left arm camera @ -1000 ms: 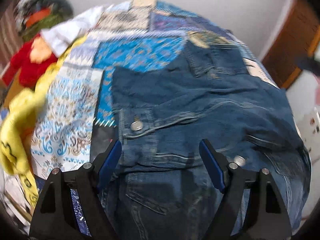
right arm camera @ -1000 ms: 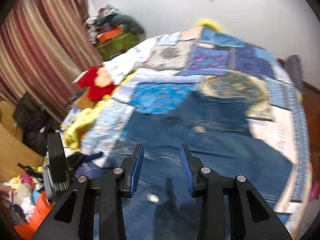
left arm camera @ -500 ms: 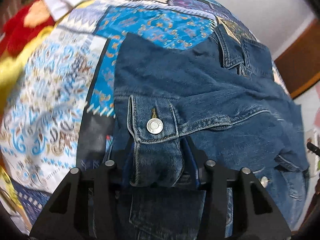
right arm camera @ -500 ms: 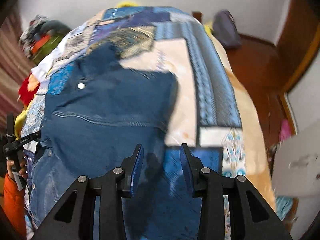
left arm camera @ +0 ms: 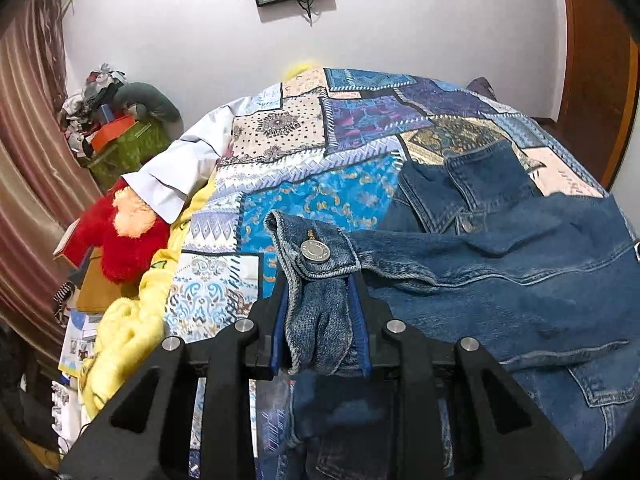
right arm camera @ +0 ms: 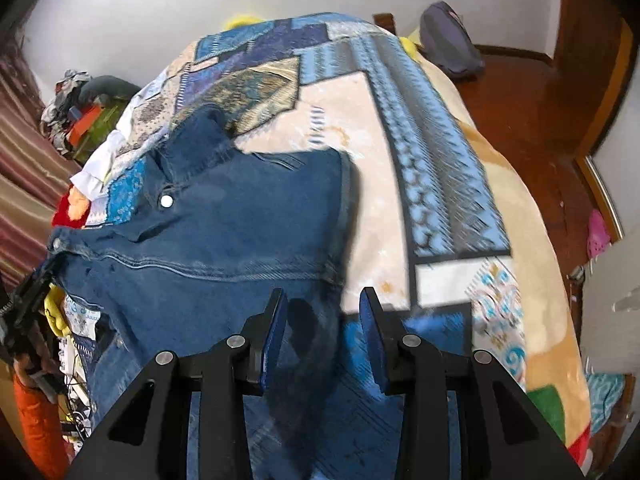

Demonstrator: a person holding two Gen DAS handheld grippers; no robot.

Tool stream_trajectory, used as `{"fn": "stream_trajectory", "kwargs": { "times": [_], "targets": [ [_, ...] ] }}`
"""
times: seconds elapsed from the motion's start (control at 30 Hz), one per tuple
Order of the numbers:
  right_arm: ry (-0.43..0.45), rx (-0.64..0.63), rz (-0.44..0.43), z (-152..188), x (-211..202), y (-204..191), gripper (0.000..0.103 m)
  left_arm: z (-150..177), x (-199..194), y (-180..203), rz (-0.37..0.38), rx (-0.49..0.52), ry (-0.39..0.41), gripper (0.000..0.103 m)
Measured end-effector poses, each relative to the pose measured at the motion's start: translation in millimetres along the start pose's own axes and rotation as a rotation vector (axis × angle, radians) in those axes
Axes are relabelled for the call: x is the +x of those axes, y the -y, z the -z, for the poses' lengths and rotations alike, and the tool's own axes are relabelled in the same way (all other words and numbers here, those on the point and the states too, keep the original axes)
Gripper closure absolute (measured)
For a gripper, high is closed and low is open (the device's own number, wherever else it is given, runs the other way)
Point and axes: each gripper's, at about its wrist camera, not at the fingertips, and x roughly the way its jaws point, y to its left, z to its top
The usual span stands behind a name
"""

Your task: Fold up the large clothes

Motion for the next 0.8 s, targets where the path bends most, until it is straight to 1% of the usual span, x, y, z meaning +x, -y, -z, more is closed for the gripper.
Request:
{"fn": "stream_trajectory", "kwargs": {
  "times": [0.03,0.13,0.17,0.2,0.23,0.27,0.3,0.33,0.37,0.4,0.43,0.47,0.5,0.6,0.67,0.73,0.8],
  "targets": [
    [-0.009,-0.017,0.002,-1.2,6.0,-6.4,0.069,2.5,3.0,-2.7,0.001,-0.003,-0.008,0.075],
    [-0.049,-0.064,0.033,0.2,25.0,-17.4,0.069,13.5,30.5,-8.0,0.024,-0.021,-0.088,0.074],
    [-0.053,-0.088,0.061,2.3,31.4,-21.2,0.068,21.7,40.4,-7.6,0.028,-0.022,-0.123,0.074],
    [-0.043,-0.105,0.086,4.1,33.3,-22.7,0.059,31.0,53.0,-8.3,0.031,-0.024,-0.161,0.072],
    [-0.027,-0.119,0.115,5.9,33.3,-22.8,0.051,38.1,59.4,-6.7,0.034,-0.024,-0.180,0.070],
    [0.001,-0.136,0.171,7.5,31.9,-22.8,0.029,48.1,69.6,-6.8,0.043,-0.027,-0.214,0.067],
    [0.021,-0.147,0.216,8.8,30.9,-21.4,0.010,57.8,78.5,-7.0,0.051,-0.033,-0.248,0.059],
    [0.039,-0.159,0.245,11.2,29.1,-18.9,0.005,63.4,84.2,-7.5,0.052,-0.033,-0.268,0.051],
    [0.040,-0.162,0.233,13.4,27.8,-15.3,0.004,70.4,89.6,-7.0,0.050,-0.033,-0.284,0.047],
    [0.031,-0.155,0.212,14.2,26.6,-11.1,0.004,75.0,90.4,-8.8,0.053,-0.038,-0.282,0.041],
    [0.019,-0.138,0.194,15.3,25.1,-6.2,0.004,77.7,88.7,-12.4,0.053,-0.054,-0.267,0.037],
    [0.010,-0.118,0.178,14.9,23.7,-1.4,0.004,78.0,86.8,-17.7,0.057,-0.076,-0.263,0.032],
    [0.005,-0.106,0.167,14.1,22.1,1.3,0.004,77.1,84.7,-25.0,0.077,-0.101,-0.269,0.028],
    [0.005,-0.074,0.123,12.1,13.2,7.4,0.004,70.3,78.9,-45.7,0.157,-0.172,-0.291,0.028],
    [0.026,-0.052,0.098,8.1,5.9,10.8,0.004,63.8,73.6,-55.9,0.163,-0.196,-0.284,0.027],
    [0.047,-0.037,0.075,2.1,2.5,10.1,0.004,54.8,72.4,-67.4,0.167,-0.211,-0.273,0.024],
    [0.076,-0.008,0.031,-7.1,-1.7,12.0,0.004,44.4,79.3,-78.2,0.175,-0.232,-0.282,0.022]
  ]
}}
